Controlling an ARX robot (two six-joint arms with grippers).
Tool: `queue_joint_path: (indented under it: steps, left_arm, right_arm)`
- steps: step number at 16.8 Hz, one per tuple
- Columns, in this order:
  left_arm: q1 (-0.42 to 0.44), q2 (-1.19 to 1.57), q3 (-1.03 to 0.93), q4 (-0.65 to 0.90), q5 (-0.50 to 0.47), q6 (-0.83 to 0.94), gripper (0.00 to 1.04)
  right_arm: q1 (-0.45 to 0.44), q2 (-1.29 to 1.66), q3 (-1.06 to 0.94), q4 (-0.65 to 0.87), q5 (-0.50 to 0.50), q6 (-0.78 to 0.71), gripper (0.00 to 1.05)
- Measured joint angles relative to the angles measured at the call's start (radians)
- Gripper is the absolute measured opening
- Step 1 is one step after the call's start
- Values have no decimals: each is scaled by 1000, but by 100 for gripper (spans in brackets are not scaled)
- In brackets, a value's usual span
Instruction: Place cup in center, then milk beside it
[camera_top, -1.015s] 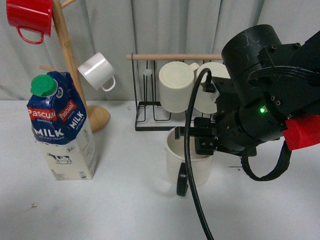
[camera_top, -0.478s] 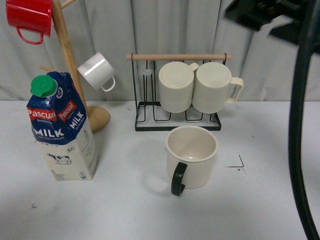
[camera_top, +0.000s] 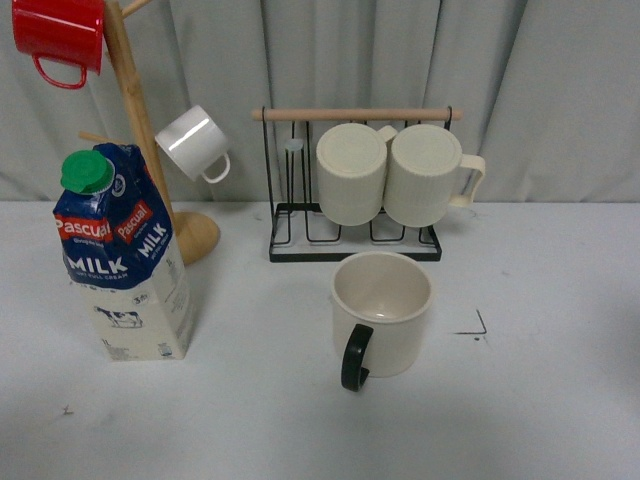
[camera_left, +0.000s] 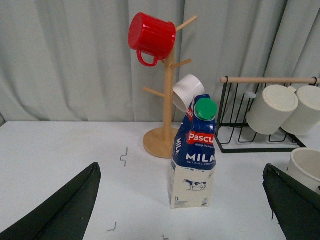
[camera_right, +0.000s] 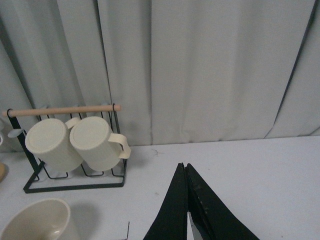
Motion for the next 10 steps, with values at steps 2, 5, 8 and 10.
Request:
queue_joint_path:
  steps: [2, 5, 8, 10]
  left_arm:
    - [0, 0, 0, 0, 0, 0, 98]
    - [0, 0, 0, 0, 0, 0, 98]
    - [0, 0, 0, 0, 0, 0, 98]
    - [0, 0, 0, 0, 0, 0, 98]
  right_arm:
    - [-20, -66, -66, -28, -23, 0, 2]
    - [-106, -187, -127, -74, -111, -1, 2]
    - [-115, -307, -176, -156, -122, -2, 2]
    - [-115, -378, -202, -180, -122, -2, 2]
